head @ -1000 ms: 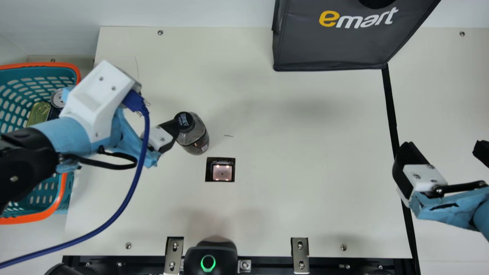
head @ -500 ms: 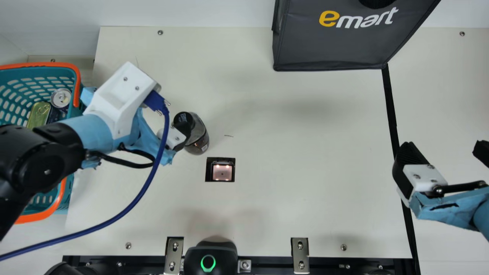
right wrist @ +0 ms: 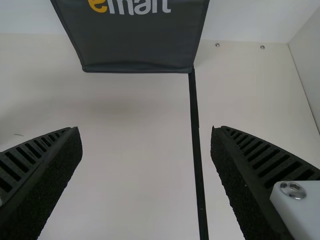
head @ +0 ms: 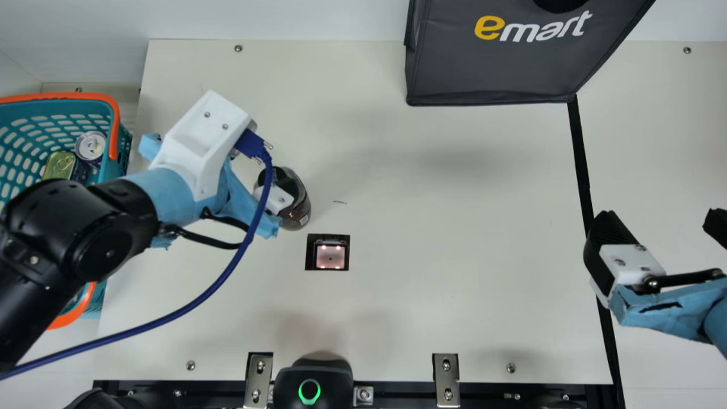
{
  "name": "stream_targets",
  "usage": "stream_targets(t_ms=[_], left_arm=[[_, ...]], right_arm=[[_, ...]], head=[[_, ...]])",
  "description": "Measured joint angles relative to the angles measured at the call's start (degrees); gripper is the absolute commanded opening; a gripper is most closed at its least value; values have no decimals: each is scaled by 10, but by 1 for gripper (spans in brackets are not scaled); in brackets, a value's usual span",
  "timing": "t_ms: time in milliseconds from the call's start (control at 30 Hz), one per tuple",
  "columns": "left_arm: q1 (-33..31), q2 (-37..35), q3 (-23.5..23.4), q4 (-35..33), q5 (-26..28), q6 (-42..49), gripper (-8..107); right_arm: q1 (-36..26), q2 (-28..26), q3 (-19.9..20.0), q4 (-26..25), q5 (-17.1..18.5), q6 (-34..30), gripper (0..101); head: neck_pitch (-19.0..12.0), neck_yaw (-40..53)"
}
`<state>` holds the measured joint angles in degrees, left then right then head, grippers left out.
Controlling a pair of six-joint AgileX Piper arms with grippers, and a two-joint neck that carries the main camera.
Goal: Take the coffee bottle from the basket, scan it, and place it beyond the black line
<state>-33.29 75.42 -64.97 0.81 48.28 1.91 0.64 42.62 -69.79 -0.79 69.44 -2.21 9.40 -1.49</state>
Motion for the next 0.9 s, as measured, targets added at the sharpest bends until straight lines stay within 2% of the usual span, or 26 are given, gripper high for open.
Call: stream_targets(t_ms=[467,900], left_arm=[[-33,56,-44,57,28,-69,90],[-63,86,-63,99,54,-148,90]], right_arm=[[0,0,0,0,0,0,91],[0,0,0,0,-1,0,91]], head=[[0,-1],[0,-1]])
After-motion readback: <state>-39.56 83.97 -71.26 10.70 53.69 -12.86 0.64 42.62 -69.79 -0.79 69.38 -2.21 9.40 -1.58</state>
